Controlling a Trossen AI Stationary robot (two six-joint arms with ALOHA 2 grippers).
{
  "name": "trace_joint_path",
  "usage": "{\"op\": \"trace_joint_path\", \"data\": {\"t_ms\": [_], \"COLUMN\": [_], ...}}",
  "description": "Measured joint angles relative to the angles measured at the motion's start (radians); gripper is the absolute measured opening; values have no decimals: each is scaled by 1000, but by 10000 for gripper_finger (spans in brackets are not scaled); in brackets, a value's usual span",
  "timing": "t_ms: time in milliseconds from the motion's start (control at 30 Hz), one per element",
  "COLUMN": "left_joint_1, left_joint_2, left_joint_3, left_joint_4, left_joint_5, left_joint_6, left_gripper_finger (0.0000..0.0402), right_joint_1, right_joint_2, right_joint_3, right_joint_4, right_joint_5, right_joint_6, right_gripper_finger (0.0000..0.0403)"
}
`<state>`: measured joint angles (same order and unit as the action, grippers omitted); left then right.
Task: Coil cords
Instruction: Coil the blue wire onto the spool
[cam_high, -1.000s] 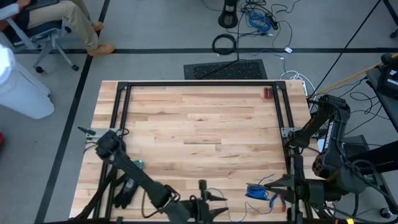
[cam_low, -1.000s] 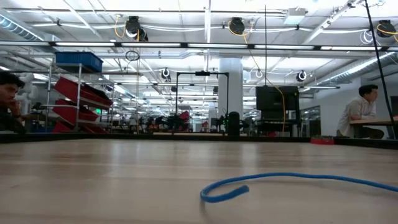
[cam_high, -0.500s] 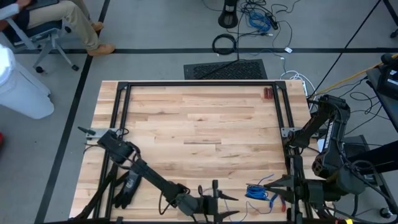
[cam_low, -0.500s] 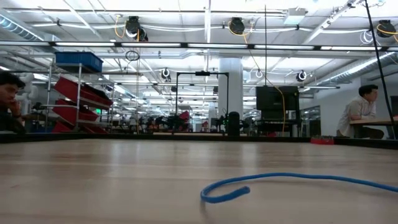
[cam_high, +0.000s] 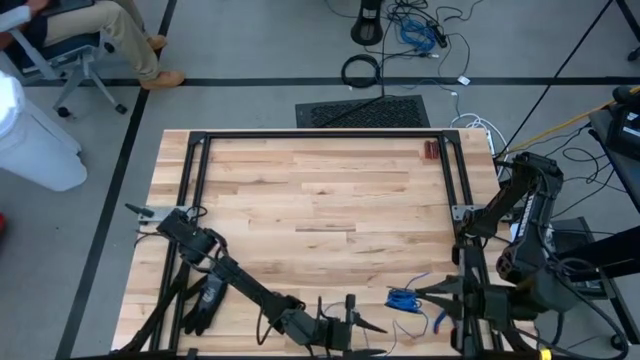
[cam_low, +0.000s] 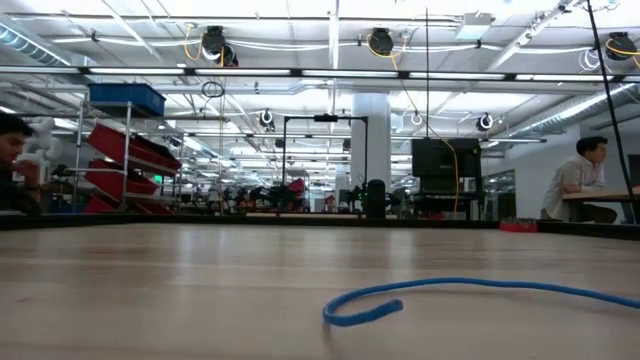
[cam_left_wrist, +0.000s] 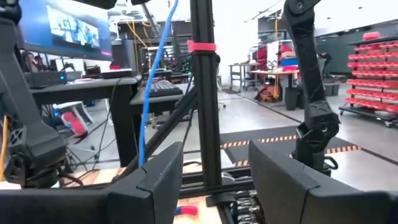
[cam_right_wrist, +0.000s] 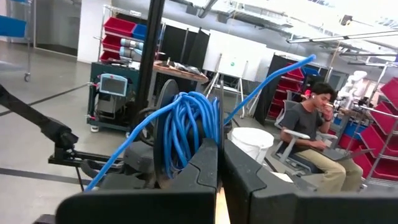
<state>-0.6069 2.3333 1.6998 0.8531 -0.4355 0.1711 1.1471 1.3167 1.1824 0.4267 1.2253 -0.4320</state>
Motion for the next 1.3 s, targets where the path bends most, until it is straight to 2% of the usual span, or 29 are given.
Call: {"op": "trace_joint_path", "data": {"t_ms": [200,467,633,1033,1300], "left_joint_1": [18,54,61,69,70], "left_joint_2": [0,0,0,0,0], "left_joint_3": [16,16,16,16,16], "left_joint_4": [-6,-24,-35,-36,-36], "left_joint_5": [-168,-107,-11,-8,-6], "left_joint_6": [55,45,45,45,45], "left_gripper_finger": [190,190,190,188,137], "right_joint_1": [-2,-7,-15,-23,-23], "right_joint_2": [0,0,0,0,0], "right_joint_3": [0,0,0,0,0], "right_joint_4": [0,0,-2,-15,-18], "right_joint_5": [-46,-49,-50,-52,-52], "right_joint_6": [4,5,6,21,23], "right_gripper_finger": [0,0,0,0,0]}}
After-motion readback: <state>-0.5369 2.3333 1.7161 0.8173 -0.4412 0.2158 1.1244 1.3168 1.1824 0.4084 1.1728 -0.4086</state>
